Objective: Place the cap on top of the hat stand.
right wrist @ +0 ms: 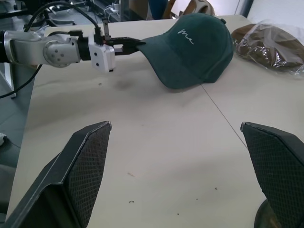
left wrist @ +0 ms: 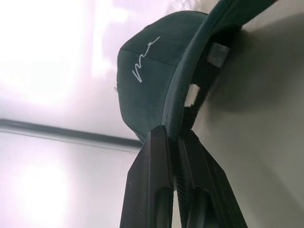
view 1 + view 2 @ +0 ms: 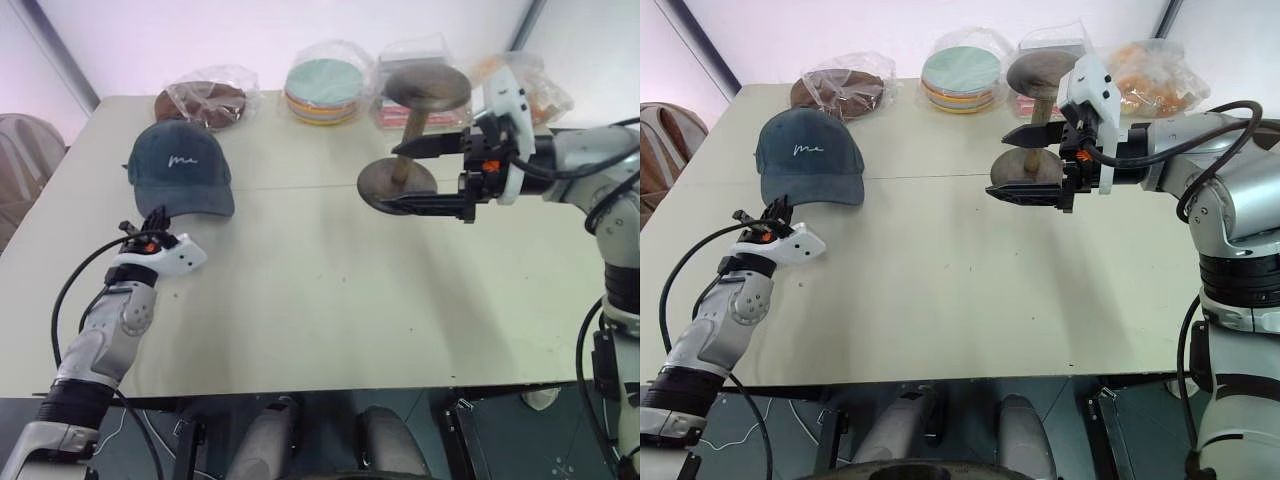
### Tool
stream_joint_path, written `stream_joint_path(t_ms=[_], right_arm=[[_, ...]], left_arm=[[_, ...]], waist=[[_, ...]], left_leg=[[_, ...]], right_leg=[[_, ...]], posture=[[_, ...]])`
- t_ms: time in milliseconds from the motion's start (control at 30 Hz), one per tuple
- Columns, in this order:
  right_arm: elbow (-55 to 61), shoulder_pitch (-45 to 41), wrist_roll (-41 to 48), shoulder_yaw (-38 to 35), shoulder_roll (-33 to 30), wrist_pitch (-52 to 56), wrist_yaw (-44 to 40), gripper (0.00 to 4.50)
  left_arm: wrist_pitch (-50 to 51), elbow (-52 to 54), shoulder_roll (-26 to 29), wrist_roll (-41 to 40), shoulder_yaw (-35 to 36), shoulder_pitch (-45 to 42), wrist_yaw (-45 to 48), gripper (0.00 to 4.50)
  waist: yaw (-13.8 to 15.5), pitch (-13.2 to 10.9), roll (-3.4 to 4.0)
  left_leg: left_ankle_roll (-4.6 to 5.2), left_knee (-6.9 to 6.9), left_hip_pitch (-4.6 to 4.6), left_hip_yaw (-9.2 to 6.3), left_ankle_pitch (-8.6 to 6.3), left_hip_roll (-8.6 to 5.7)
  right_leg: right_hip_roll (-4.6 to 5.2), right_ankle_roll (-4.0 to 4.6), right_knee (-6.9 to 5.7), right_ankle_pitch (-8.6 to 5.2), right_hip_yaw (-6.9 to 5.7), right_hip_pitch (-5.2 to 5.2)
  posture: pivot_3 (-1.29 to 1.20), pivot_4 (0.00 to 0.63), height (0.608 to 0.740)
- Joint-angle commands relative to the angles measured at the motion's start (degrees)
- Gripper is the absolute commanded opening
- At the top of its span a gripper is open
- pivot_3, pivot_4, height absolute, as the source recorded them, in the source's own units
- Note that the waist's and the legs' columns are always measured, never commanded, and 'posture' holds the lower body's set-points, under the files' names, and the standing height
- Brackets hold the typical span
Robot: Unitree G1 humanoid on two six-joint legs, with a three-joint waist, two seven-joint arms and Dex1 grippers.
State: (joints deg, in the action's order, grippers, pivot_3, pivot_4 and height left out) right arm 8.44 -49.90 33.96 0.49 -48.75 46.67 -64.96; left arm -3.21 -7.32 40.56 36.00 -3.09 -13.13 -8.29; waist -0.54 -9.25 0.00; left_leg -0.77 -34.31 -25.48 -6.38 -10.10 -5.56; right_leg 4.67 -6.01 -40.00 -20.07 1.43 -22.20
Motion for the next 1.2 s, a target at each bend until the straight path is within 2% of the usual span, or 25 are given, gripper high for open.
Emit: stream_joint_path(t_ms=[33,300,433,767,967,1200], right_arm=[[0.02,-1.92,0.03,-1.79,-0.87,-1.41,-0.32,4.5],[-1.31,-2.05,-1.11,-2.3,-2.69,-2.76,-0.84,4.5],[-3.61,-2.32,-2.59,-2.98,-5.09,-4.47,-1.45,4.5],[-14.48,-5.12,-8.12,-4.84,-11.03,-10.68,-1.62,4.5],[-19.77,-6.87,-10.32,-6.61,-11.64,-12.57,0.04,4.5],[-19.51,-4.84,-6.32,-11.84,-14.57,-5.32,-0.67,4.5]], left_arm=[[-0.41,5.11,1.44,-0.39,2.4,-5.3,1.82,0.02],[-0.63,9.56,1.15,-0.49,3.17,-14.51,4.75,0.02],[0.24,11.59,-0.93,-0.96,2.54,-20.35,5.63,0.02],[4.58,11.49,-13.74,4.08,-3.86,-32.76,4.25,0.02],[3.74,9.09,-20.3,6.84,-8.36,-33.51,1.35,0.02],[2.72,6.57,-27.78,8.7,-13.22,-33.14,-2.3,0.02]], waist=[[0.06,-0.06,-0.1],[-0.2,-0.07,-0.13],[-0.06,-0.1,-0.16],[0.67,-0.15,-0.24],[0.84,-0.16,-0.26],[1.38,-0.17,-0.28]], left_leg=[[0.0,-0.02,-0.02,-0.01,0.0,0.0],[0.0,-0.03,-0.06,0.01,0.0,-0.02],[0.0,-0.04,-0.07,0.01,0.01,-0.01],[0.13,-0.65,-0.38,0.0,-0.07,-0.03],[0.13,-0.72,-0.49,0.03,-0.07,-0.03],[0.13,-0.77,-0.55,0.03,-0.07,-0.05]], right_leg=[[0.0,0.0,0.0,0.0,-0.01,0.0],[-0.02,0.0,0.0,0.0,-0.05,-0.06],[-0.03,0.0,0.0,0.0,-0.06,-0.05],[-0.09,-0.08,-0.02,0.03,-0.15,-0.01],[-0.09,-0.09,-0.06,0.04,-0.13,-0.1],[-0.06,-0.11,-0.06,0.05,-0.13,-0.1]], posture=[[0.0,0.15,0.74],[0.0,0.15,0.74],[0.0,0.15,0.74],[0.0,0.15,0.74],[0.0,0.15,0.74],[0.0,0.15,0.74]])
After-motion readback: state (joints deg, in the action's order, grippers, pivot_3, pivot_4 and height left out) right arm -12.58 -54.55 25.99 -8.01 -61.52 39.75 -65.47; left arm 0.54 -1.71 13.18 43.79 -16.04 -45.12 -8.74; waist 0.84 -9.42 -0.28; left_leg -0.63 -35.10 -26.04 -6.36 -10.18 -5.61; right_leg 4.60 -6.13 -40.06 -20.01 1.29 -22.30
